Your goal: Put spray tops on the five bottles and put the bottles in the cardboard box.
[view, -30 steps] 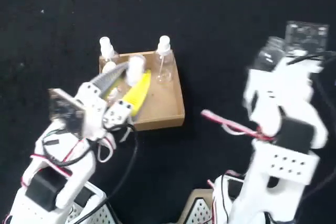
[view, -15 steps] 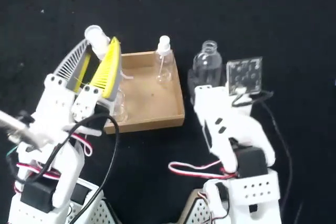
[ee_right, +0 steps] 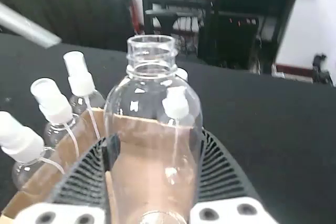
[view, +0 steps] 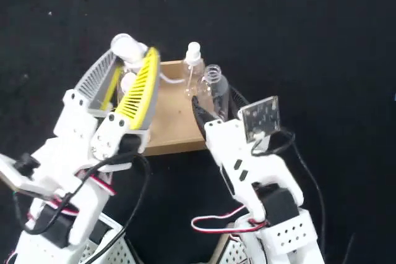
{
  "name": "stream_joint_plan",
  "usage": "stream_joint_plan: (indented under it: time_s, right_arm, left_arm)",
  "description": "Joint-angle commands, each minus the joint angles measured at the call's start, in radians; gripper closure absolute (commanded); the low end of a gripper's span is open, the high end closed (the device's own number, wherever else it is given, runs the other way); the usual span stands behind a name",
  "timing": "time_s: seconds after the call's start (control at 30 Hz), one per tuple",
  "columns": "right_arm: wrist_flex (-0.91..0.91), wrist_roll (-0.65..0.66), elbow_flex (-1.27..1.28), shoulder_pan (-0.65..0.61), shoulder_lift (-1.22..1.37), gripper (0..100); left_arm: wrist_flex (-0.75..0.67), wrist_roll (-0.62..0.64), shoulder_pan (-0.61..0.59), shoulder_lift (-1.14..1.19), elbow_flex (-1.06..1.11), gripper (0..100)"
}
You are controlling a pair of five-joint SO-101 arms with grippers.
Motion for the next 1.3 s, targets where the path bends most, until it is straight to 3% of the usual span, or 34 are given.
stream_joint_plan:
  time_s: [0.0,0.17,0.37,0.53,0.63,0.77,1.27]
  right_arm:
    - [-0.075,-0.008,0.058,-0.029,-0.113,98.8]
    - [-0.069,-0.003,0.091,-0.025,-0.166,98.8]
    - [-0.071,-0.002,0.101,-0.023,-0.171,98.8]
    - [-0.074,0.0,0.116,-0.023,-0.177,98.8]
    - [-0.074,0.0,0.116,-0.023,-0.177,98.8]
    - [-0.074,0.0,0.114,-0.023,-0.177,98.8]
    - [-0.074,0.0,0.114,-0.023,-0.179,98.8]
  left_arm:
    - [-0.149,0.002,0.065,0.11,0.002,97]
    - [-0.157,-0.002,0.117,0.255,-0.087,97]
    - [-0.021,-0.002,0.128,0.35,-0.234,97]
    - [-0.006,-0.025,0.12,0.368,-0.366,97]
    - [0.086,-0.106,0.134,0.374,-0.44,97]
    - [0.189,-0.121,0.179,0.374,-0.469,97]
    - [0.19,-0.123,0.176,0.555,-0.527,97]
